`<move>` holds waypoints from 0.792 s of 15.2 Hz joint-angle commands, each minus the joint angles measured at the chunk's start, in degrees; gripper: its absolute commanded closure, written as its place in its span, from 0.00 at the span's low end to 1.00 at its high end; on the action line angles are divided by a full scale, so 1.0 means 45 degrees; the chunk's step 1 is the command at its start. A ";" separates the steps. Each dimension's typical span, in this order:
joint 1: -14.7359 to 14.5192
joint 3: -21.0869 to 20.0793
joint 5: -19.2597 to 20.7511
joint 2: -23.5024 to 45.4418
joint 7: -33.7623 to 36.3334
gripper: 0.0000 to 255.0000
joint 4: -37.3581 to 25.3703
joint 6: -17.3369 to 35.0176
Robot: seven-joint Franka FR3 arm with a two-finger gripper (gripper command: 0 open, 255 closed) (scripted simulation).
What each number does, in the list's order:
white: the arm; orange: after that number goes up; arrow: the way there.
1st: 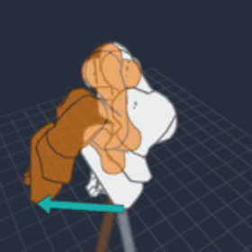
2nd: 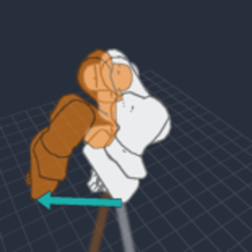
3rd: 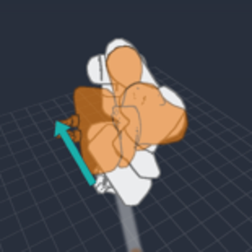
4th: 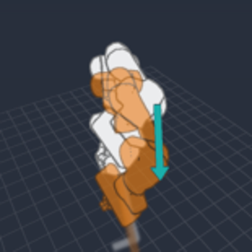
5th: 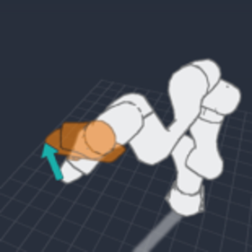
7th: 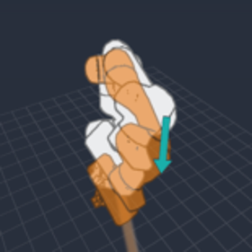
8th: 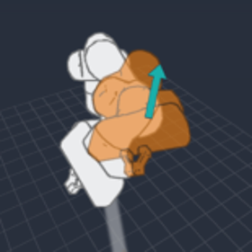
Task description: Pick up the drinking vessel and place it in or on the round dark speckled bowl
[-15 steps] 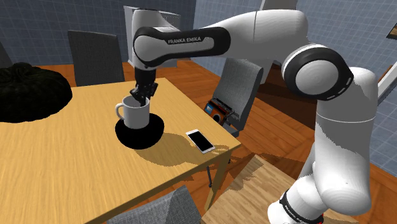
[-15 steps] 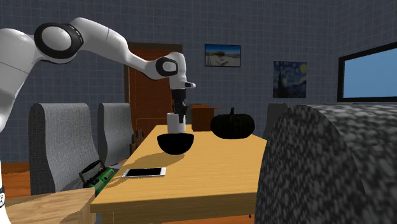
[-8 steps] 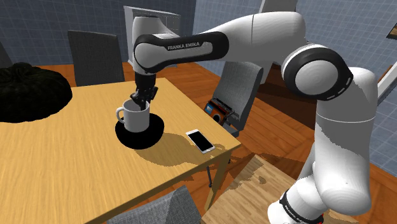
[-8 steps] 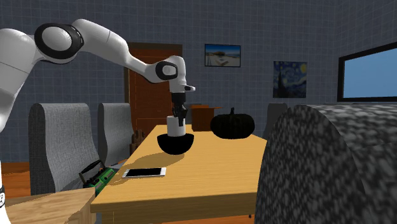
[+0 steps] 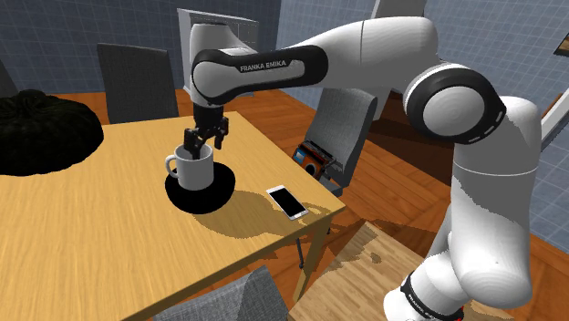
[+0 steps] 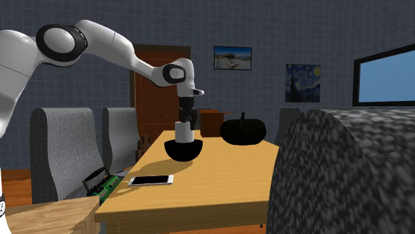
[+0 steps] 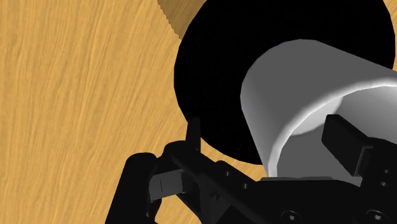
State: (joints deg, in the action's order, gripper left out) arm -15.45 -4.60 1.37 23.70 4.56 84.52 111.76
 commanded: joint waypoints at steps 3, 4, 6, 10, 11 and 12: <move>0.0002 -0.0007 -0.0016 -0.0172 -0.0012 0.00 -0.0598 -0.0769; 0.0001 -0.0010 -0.0022 -0.0231 -0.0017 0.00 -0.0937 -0.1167; -0.0001 -0.0011 -0.0026 -0.0263 -0.0020 0.00 -0.1225 -0.1487; -0.0001 -0.0011 -0.0026 -0.0263 -0.0020 0.00 -0.1225 -0.1487; -0.0001 -0.0011 -0.0026 -0.0263 -0.0020 0.00 -0.1225 -0.1487; -0.0001 -0.0011 -0.0026 -0.0263 -0.0020 0.00 -0.1225 -0.1487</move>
State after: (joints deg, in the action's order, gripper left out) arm -15.45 -4.66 1.25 22.52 4.47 79.02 105.09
